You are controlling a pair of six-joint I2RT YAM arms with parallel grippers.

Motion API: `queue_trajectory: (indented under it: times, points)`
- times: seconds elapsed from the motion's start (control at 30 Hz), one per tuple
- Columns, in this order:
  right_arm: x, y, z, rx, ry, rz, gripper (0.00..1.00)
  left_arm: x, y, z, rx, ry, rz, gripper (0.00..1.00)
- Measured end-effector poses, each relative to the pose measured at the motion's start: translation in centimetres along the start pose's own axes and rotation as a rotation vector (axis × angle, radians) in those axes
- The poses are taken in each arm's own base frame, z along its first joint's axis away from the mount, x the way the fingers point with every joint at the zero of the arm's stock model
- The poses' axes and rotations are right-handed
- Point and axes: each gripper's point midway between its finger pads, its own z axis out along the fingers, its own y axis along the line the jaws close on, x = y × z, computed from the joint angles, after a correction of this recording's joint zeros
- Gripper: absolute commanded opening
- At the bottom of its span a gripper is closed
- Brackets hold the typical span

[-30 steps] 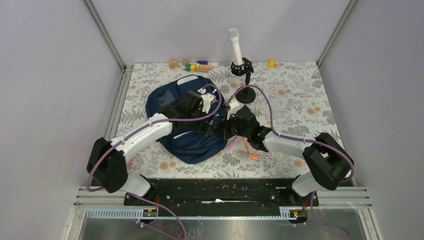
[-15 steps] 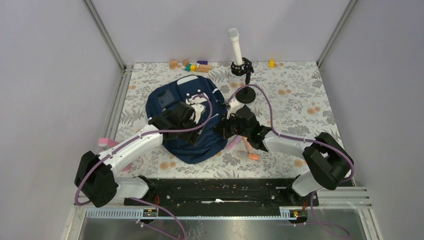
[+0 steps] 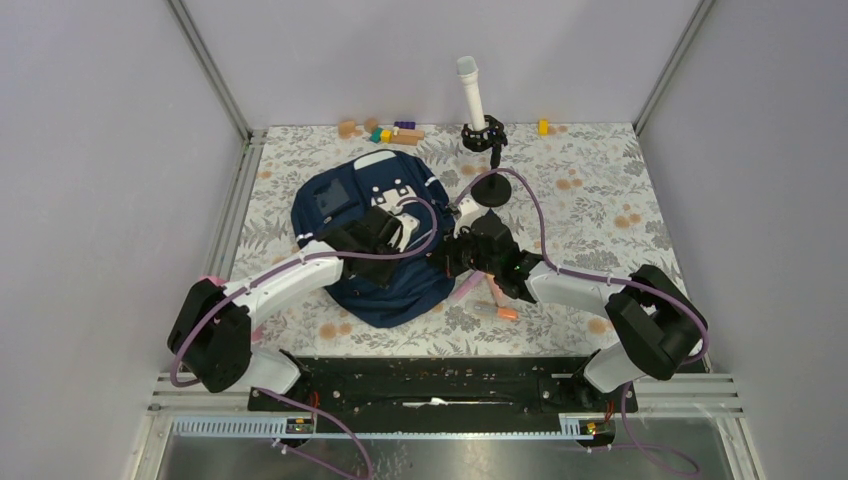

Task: Pack the student bag
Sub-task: Unzip the student bag at the center of the board.

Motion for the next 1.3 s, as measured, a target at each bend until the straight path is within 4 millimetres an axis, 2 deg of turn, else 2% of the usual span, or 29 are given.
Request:
queue_trajectory:
  times: [0.23, 0.67, 0.73, 0.8, 0.93, 1.0, 1.13, 1.2, 1.3]
  points:
    - [0.1, 0.0, 0.1, 0.015, -0.005, -0.010, 0.00, -0.6, -1.0, -0.6, 0.057, -0.032, 0.018, 0.00]
    - [1.6, 3.8, 1.1, 0.023, -0.034, -0.069, 0.00, -1.2, -2.1, -1.2, 0.123, -0.064, 0.031, 0.00]
    - [1.9, 4.4, 1.1, 0.024, -0.042, -0.080, 0.04, -1.3, -2.2, -1.6, 0.133, -0.074, 0.031, 0.00]
    - [2.2, 4.9, 1.1, 0.022, -0.054, -0.089, 0.14, -1.4, -2.4, -2.0, 0.144, -0.087, 0.031, 0.01]
    - [2.9, 5.9, 0.8, -0.005, -0.066, -0.090, 0.40, -1.5, -2.8, -3.0, 0.163, -0.117, 0.023, 0.45]
    - [3.5, 6.3, 0.3, -0.022, -0.060, -0.094, 0.50, -2.2, -3.0, -3.6, 0.176, -0.158, 0.017, 0.57]
    - [3.2, 7.1, -1.6, -0.051, -0.086, -0.109, 0.53, -3.6, -3.1, -5.3, 0.181, -0.246, 0.019, 0.71]
    - [2.3, 6.6, -2.6, -0.043, -0.117, -0.109, 0.55, -3.9, -3.0, -5.8, 0.179, -0.264, 0.021, 0.74]
    - [0.9, 4.9, -4.1, -0.011, -0.170, -0.096, 0.55, -4.6, -3.0, -6.0, 0.177, -0.273, 0.021, 0.76]
